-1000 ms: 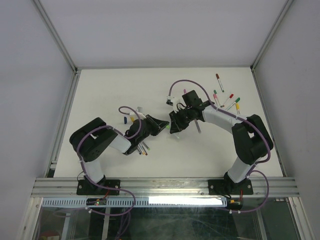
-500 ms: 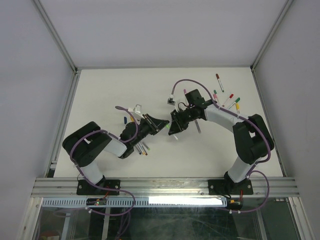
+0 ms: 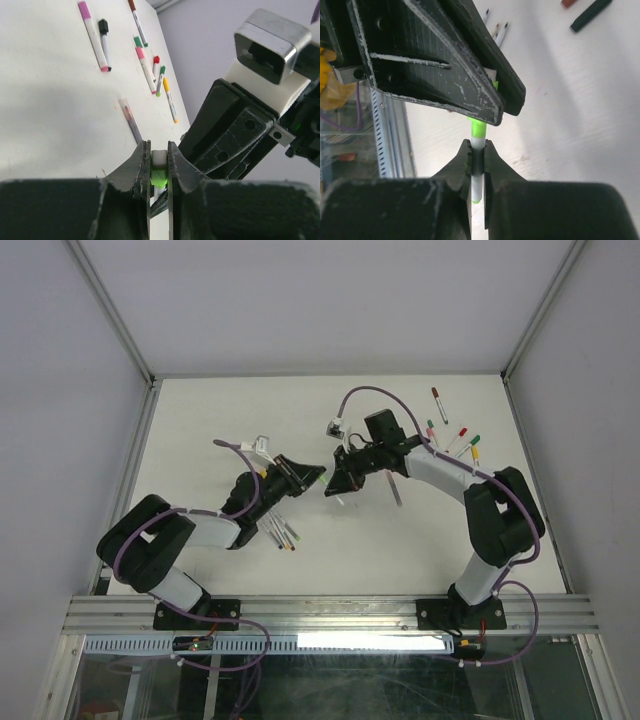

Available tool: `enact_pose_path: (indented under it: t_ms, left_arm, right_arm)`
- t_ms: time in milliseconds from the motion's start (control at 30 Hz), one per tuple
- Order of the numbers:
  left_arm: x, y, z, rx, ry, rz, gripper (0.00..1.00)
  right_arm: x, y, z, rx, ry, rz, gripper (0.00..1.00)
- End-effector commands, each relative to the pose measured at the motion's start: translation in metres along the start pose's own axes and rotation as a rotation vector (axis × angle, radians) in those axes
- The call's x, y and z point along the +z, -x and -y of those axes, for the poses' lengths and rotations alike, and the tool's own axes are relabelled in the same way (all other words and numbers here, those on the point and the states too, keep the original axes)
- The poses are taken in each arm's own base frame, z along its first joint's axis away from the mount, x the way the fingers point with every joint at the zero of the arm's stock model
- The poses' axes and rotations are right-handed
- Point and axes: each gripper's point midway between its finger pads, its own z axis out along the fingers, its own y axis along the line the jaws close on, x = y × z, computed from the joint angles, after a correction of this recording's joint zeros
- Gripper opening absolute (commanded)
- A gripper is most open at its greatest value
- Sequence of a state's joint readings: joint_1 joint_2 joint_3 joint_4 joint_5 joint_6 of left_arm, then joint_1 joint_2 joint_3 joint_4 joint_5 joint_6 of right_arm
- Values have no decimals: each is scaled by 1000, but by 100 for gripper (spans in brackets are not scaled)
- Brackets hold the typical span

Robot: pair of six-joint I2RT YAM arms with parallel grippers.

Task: Open the pen caps
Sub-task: Open the pen cap from the pen.

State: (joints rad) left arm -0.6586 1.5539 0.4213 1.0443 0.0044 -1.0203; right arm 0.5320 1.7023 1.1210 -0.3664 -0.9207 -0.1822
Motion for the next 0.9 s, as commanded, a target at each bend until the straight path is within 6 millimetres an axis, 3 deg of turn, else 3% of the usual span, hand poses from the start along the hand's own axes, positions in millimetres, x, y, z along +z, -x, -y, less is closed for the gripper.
enact_pose_path:
  t_ms: [0,200,333,500,633,867]
  left_arm:
    - [5,140,7,23,19,416,0]
    - [-3,177,21,75,38,472,0]
    - [-16,179,30,134,44,464,0]
    - [-36,157,15,203,142,355,0]
    - [-68,137,-10,216,245,308,0]
    - [-114,117,-24,223,299,292,0]
  right_arm:
    - [2,-31,-15,109,42,-101,0]
    - [6,-35,-16,107,43,-118,0]
    - [11,-36,-12,100,4,-124,0]
    - [33,-34,-12,201,-60,-96,0]
    - [52,-27,9,329,-313,2,0]
    - [80,-33,13,488,-373,-30,0]
